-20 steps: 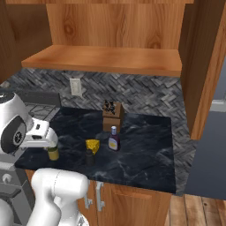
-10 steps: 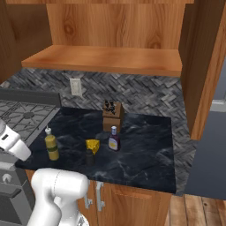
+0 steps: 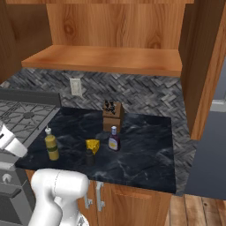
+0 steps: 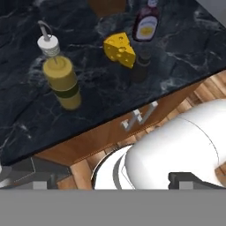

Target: There are various items on the counter. Only move the condiments/shakers into the cabinet.

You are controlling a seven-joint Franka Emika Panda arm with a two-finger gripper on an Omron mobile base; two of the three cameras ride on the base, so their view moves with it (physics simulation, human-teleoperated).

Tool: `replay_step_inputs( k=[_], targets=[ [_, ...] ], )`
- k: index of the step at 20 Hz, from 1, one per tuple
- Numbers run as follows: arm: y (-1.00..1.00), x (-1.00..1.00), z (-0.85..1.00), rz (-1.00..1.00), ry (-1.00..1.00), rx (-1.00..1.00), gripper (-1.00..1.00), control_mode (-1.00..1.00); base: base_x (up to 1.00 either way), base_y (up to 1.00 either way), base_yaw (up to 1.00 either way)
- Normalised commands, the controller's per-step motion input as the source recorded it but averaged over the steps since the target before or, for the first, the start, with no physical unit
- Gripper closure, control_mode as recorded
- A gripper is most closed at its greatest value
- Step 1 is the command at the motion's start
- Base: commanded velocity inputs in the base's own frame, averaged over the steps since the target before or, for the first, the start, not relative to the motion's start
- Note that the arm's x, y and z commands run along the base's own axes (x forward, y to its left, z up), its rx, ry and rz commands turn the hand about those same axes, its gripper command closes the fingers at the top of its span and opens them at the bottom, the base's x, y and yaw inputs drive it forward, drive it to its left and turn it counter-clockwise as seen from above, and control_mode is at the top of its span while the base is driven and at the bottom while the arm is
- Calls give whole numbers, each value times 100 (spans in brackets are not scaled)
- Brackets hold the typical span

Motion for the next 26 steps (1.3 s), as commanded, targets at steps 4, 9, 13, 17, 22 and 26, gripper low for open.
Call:
replay_step_inputs(
  k=[4,9,13,17,22,26],
  targets=[
    [0,48,-13,0,0,0,-100,-100,0,0,0],
    [-1,20,-30,7,0,-4,-100,-100,0,0,0],
    [-10,1,-33,15,0,-2,-100,-100,0,0,0],
    [-20,2,-21,15,0,0,-100,-100,0,0,0],
    [-28,6,-3,11,0,0,-100,-100,0,0,0],
    [-5,14,0,0,-2,0,-100,-100,0,0,0]
  ],
)
